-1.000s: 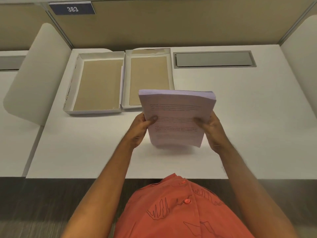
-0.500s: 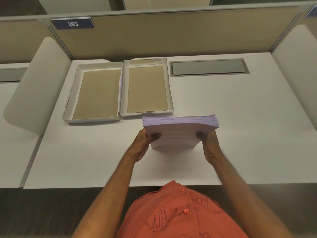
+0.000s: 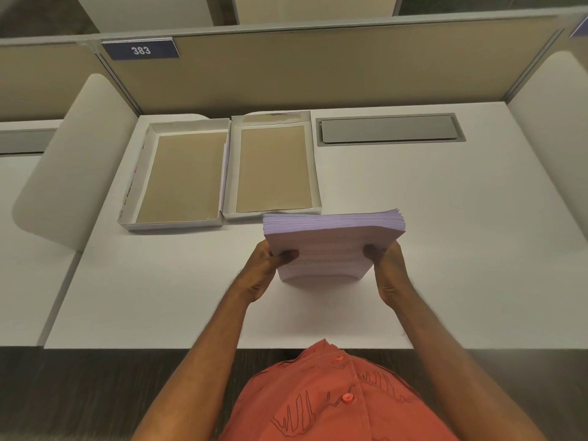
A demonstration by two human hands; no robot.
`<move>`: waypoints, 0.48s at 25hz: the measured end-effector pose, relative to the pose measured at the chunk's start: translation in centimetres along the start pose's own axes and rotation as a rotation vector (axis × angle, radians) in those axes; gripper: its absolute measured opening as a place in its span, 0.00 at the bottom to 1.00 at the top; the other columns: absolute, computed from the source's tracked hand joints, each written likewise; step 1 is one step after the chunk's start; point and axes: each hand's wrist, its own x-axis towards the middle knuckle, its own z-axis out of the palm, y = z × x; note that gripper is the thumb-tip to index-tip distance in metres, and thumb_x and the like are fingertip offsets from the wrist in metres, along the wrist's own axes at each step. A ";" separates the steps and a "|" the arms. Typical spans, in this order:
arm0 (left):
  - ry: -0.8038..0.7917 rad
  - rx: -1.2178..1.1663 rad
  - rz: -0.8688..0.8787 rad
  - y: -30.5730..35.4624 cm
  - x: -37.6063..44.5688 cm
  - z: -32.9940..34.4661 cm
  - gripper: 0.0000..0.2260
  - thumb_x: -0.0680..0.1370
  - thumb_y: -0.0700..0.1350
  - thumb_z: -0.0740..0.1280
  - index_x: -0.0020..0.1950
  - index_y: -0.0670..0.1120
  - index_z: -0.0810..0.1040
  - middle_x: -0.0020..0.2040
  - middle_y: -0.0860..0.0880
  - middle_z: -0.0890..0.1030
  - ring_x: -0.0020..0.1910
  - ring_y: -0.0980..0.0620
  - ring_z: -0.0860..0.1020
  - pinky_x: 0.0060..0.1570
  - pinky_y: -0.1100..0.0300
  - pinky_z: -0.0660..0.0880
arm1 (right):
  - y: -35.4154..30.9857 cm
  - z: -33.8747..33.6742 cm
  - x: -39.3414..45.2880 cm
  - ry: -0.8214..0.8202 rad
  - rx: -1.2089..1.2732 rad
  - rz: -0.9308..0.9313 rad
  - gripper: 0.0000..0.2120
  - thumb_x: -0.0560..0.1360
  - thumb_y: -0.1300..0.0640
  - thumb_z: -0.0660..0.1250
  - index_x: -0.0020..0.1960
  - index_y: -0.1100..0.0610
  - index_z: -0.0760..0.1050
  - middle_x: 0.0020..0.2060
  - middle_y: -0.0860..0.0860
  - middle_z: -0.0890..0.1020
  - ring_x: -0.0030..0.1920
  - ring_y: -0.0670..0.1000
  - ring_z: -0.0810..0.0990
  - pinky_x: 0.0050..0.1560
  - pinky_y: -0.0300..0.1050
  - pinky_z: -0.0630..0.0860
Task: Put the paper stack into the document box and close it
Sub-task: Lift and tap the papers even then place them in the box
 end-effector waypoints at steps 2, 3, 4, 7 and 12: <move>0.016 0.000 -0.013 -0.1 0.0 0.3 0.19 0.74 0.42 0.74 0.63 0.57 0.82 0.61 0.50 0.85 0.61 0.52 0.81 0.61 0.59 0.76 | 0.3 -0.1 0.0 -0.006 -0.010 0.007 0.23 0.67 0.62 0.66 0.62 0.55 0.79 0.49 0.46 0.86 0.51 0.46 0.83 0.48 0.35 0.80; 0.028 -0.006 -0.018 -0.1 0.1 0.4 0.20 0.74 0.42 0.74 0.63 0.57 0.82 0.60 0.51 0.85 0.60 0.53 0.81 0.60 0.60 0.76 | 0.4 -0.2 0.0 -0.005 -0.021 0.008 0.24 0.68 0.62 0.66 0.63 0.56 0.78 0.51 0.48 0.85 0.53 0.49 0.82 0.50 0.37 0.79; 0.034 -0.009 -0.023 -0.2 0.2 0.4 0.20 0.73 0.42 0.74 0.63 0.56 0.82 0.60 0.51 0.85 0.60 0.53 0.81 0.59 0.61 0.77 | 0.6 -0.3 0.1 -0.004 -0.032 0.008 0.24 0.68 0.61 0.66 0.64 0.55 0.78 0.52 0.50 0.85 0.54 0.50 0.81 0.50 0.37 0.79; 0.037 0.026 -0.043 -0.8 0.3 0.2 0.20 0.74 0.42 0.74 0.64 0.57 0.81 0.60 0.52 0.85 0.59 0.56 0.82 0.56 0.65 0.79 | 1.0 -0.6 0.3 -0.030 -0.070 0.010 0.21 0.68 0.58 0.68 0.60 0.45 0.81 0.50 0.44 0.87 0.53 0.46 0.83 0.48 0.37 0.82; 0.075 0.108 -0.109 -3.6 0.0 0.5 0.20 0.79 0.37 0.71 0.63 0.61 0.79 0.59 0.54 0.85 0.59 0.59 0.82 0.59 0.65 0.76 | 3.1 -0.7 0.4 -0.053 -0.158 0.093 0.21 0.63 0.54 0.67 0.49 0.32 0.82 0.42 0.34 0.86 0.43 0.32 0.83 0.42 0.29 0.79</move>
